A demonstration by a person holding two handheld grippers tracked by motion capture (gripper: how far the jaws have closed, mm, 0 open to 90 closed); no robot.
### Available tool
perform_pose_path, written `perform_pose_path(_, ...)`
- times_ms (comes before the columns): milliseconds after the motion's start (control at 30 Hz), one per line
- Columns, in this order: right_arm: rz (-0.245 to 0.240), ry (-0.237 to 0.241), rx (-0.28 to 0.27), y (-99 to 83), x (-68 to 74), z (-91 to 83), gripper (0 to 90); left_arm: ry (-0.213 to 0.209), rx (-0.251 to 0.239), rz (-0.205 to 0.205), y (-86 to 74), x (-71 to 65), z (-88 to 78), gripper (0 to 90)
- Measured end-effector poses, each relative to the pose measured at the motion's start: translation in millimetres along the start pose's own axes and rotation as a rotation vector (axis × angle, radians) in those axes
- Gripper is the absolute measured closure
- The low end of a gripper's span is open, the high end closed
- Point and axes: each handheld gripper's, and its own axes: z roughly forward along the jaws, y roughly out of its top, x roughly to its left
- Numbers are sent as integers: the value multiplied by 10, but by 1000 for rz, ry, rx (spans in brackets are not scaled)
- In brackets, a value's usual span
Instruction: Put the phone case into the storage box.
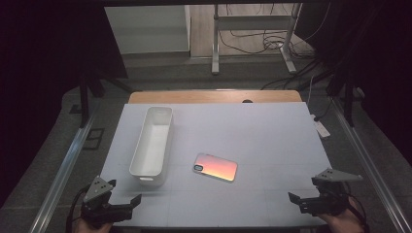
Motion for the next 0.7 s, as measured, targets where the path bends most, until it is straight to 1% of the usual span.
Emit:
perform_pose_path(133,-6,2,1,3,8,1,0,-3,-3,4,-2,-2,-2,8)
perform_pose_path(200,-16,3,4,5,18,-1,0,-3,-2,8,-2,-4,-2,4)
perform_pose_path(433,-22,11,4,11,17,5,0,0,0,9,0,-8,0,0)
perform_pose_path(700,-46,19,9,43,21,25,0,-2,-1,7,-1,-4,-1,0)
